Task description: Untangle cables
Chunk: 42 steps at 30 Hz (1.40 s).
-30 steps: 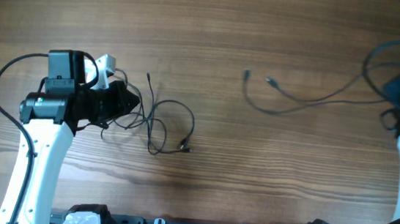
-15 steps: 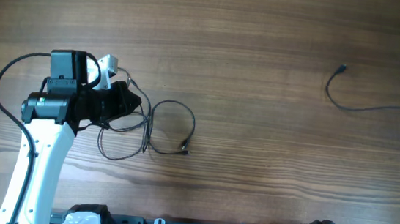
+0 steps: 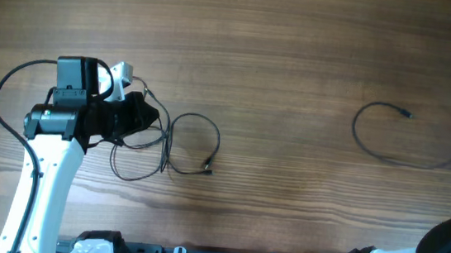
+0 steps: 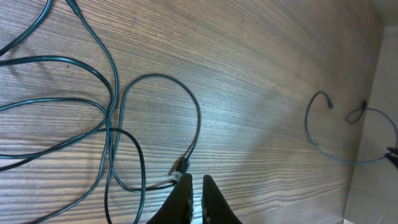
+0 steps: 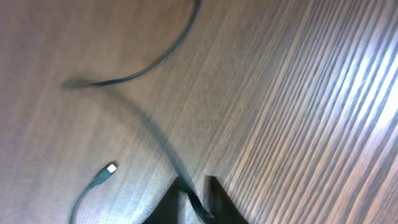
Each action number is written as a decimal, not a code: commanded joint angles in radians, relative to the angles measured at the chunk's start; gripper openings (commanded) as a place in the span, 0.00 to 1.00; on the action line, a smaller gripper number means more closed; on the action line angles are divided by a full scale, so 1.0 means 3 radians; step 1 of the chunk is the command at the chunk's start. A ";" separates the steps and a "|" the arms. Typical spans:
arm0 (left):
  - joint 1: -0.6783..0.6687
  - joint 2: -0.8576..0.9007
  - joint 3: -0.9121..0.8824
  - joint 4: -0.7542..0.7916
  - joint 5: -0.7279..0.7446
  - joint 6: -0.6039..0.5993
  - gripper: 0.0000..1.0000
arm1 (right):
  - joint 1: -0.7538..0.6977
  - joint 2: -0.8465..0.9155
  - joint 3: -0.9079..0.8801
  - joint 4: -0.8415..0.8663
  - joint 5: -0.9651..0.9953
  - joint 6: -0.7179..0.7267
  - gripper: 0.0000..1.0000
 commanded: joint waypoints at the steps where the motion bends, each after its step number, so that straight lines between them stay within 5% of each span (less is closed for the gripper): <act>1: -0.0019 -0.0019 -0.0013 -0.0010 -0.0032 0.0081 0.08 | 0.0005 0.0072 -0.0032 0.0025 -0.0193 -0.0071 0.83; 9: -0.0019 -0.0019 -0.0020 -0.0010 -0.0036 0.0081 0.08 | 0.0018 0.0072 -0.0031 0.0161 -0.1231 -0.0248 0.91; 18: -0.0019 -0.0019 -0.0028 -0.0032 -0.0085 0.0081 0.08 | 0.0534 0.0072 -0.0032 0.0125 -0.1244 -0.0665 0.91; 29: -0.0019 -0.0019 -0.0028 -0.0032 -0.0085 0.0081 0.08 | 0.1466 0.0158 -0.0032 0.0163 -0.0470 -0.1314 0.94; 42: -0.0019 -0.0019 -0.0028 -0.0032 -0.0351 0.0079 0.08 | 0.1769 0.0678 -0.0032 0.0106 -0.0062 -0.1644 0.95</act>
